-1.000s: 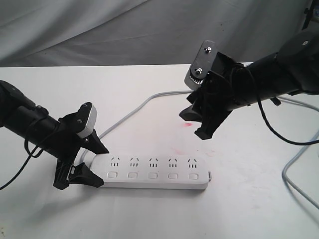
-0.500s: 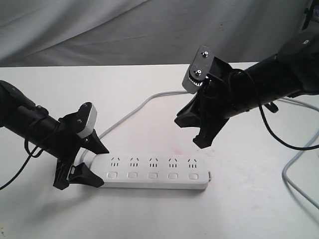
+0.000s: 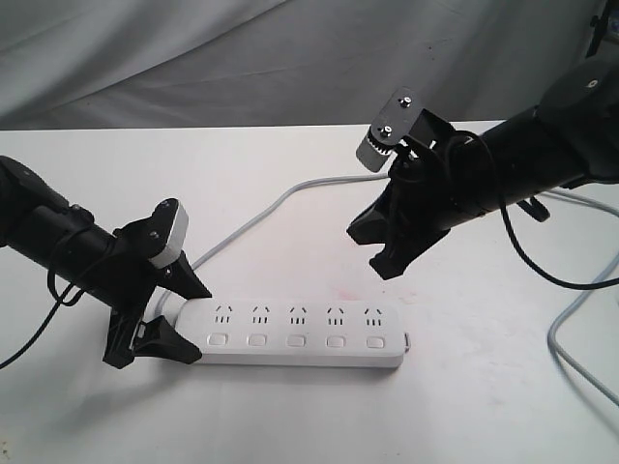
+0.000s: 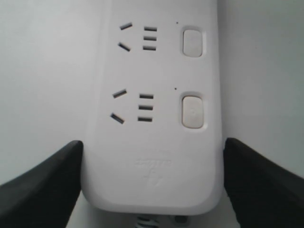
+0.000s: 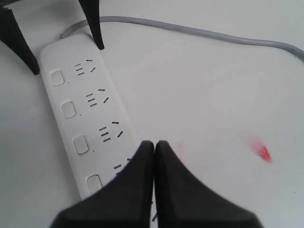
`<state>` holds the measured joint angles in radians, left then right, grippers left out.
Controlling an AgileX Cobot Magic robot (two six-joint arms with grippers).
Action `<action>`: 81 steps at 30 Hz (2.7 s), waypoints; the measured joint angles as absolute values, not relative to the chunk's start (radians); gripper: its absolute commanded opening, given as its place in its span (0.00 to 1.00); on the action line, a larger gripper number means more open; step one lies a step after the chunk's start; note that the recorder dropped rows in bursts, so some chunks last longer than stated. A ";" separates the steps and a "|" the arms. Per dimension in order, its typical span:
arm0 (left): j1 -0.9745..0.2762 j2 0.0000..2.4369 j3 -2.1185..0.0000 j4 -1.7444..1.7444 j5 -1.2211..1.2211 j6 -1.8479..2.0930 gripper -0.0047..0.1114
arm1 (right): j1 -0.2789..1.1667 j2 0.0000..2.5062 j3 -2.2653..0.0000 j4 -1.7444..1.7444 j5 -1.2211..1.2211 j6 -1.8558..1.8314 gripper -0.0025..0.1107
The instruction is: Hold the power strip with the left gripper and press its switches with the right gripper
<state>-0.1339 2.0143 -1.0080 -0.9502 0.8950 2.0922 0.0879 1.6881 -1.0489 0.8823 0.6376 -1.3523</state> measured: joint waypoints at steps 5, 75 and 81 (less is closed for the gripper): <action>-0.134 2.014 -1.008 -0.950 0.895 2.092 0.16 | 0.088 1.688 -1.049 0.882 0.638 -1.332 0.02; -0.134 2.014 -1.008 -0.950 0.895 2.092 0.16 | 0.088 0.452 -1.048 -0.130 0.687 -0.132 0.02; -0.134 2.014 -1.008 -0.950 0.895 2.092 0.16 | 0.088 0.362 -1.048 -0.151 0.726 -0.120 0.02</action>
<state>-0.1339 2.0143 -1.0080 -0.9502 0.8950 2.0922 0.0879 0.3622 -1.0481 -0.1508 0.7260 -0.1202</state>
